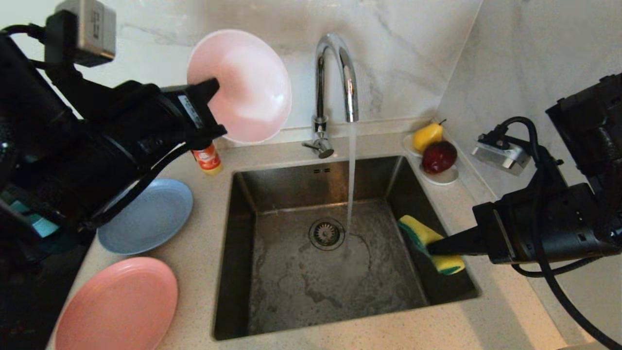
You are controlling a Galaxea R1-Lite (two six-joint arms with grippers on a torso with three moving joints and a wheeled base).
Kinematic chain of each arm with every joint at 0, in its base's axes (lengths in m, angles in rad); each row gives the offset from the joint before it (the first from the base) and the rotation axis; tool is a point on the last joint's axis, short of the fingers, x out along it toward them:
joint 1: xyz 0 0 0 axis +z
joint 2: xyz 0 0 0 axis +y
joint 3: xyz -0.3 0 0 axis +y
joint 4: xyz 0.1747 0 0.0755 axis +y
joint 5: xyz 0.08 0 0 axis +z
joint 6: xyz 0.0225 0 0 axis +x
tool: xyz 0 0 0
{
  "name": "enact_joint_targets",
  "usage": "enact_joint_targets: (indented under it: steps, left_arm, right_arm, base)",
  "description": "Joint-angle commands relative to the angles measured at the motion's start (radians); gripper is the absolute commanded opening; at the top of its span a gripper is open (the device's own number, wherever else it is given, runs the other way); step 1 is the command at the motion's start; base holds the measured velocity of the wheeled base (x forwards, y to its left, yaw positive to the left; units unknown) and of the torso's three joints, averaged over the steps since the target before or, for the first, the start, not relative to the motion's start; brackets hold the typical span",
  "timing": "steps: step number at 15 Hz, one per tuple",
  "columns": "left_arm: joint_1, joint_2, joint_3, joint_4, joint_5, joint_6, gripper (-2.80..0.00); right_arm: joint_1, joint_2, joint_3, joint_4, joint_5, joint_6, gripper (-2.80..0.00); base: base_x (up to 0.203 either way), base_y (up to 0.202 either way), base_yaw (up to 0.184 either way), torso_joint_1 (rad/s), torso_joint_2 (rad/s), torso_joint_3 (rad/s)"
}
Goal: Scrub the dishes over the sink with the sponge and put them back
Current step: Rinse the bowl, then place the bowl on the table
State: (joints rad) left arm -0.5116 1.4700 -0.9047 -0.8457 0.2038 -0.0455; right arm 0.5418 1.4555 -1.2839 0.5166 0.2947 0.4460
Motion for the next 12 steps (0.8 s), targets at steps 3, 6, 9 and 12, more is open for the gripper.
enact_joint_targets:
  steps: [3, 6, 9, 12]
  left_arm:
    - [0.146, -0.068, -0.180, 0.877, -0.003, -0.150, -2.80]
    - [0.341, -0.107, -0.302, 1.174, -0.010, -0.274, -2.80]
    - [0.506, -0.128, -0.335, 1.331, -0.026, -0.307, -2.80]
    - [0.738, -0.126, -0.349, 1.358, -0.056, -0.346, -2.80]
  right_arm:
    - [-0.017, -0.016, 0.000, 0.002, 0.001, -0.001, -2.80]
    - [-0.020, -0.012, -0.001, 0.002, 0.001, -0.001, -2.80]
    - [-0.041, 0.010, 0.002, 0.002, 0.001, -0.004, -2.80]
    - [-0.072, 0.031, 0.028, 0.002, 0.004, -0.006, -2.80]
  base:
    - [0.000, 0.000, 0.000, 0.000, 0.00, 0.000]
    - [0.000, 0.000, 0.000, 0.000, 0.00, 0.000]
    - [0.000, 0.000, 0.000, 0.000, 0.00, 0.000]
    - [0.000, 0.000, 0.000, 0.000, 0.00, 0.000]
